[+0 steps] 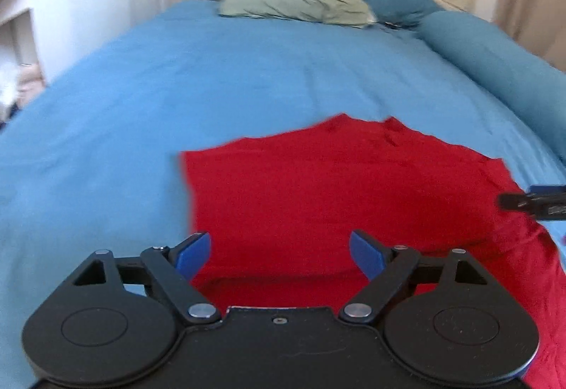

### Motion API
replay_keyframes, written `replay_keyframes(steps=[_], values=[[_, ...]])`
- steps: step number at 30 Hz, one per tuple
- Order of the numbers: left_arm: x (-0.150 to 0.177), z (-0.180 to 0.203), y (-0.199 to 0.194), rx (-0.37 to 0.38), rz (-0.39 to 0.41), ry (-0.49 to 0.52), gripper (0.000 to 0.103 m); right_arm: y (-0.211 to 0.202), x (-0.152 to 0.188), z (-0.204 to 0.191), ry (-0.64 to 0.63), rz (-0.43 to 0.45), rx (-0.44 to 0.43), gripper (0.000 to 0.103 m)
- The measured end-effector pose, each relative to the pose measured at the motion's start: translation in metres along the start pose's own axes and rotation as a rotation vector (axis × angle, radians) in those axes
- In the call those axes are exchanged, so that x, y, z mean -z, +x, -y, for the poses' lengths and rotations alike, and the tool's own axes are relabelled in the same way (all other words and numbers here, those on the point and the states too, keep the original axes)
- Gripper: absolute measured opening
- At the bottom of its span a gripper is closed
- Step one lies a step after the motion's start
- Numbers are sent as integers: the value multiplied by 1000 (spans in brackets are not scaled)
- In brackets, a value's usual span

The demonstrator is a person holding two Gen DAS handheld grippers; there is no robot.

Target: Fold small clothes

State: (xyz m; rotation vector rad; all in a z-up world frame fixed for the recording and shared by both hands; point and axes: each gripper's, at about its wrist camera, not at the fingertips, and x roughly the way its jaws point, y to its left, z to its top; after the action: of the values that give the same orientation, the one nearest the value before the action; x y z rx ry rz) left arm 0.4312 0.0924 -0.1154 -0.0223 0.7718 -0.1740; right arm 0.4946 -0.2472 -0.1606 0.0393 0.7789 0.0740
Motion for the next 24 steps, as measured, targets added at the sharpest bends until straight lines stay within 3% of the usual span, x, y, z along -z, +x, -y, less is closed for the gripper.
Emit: replay_keyframes(steps=[2,4,7,10,12,18,21,24], values=[[6,0,20,-6,-54,-8,89,18,7,10,56,-61,31,103],[15,-8,37,0,-115,-52,89,19,13,18,84,-42,16,103],[17,-11,37,21,-99,-46,91,18,11,18,70,-57,11,103],[10,-12,23,-7,-97,-18,90,1,5,26,62,-56,7,103],[7,-13,1,-28,-73,-16,90,-13,-1,32,69,-22,-7,103],[3,-28,-82,-54,-46,-11,97,-109,-9,48,34,40,-51,103],[16,-32,-122,-58,-89,6,98,-155,2,57,31,1,-50,103],[48,-40,-150,-52,-169,-42,98,-187,27,59,53,-86,-32,103]])
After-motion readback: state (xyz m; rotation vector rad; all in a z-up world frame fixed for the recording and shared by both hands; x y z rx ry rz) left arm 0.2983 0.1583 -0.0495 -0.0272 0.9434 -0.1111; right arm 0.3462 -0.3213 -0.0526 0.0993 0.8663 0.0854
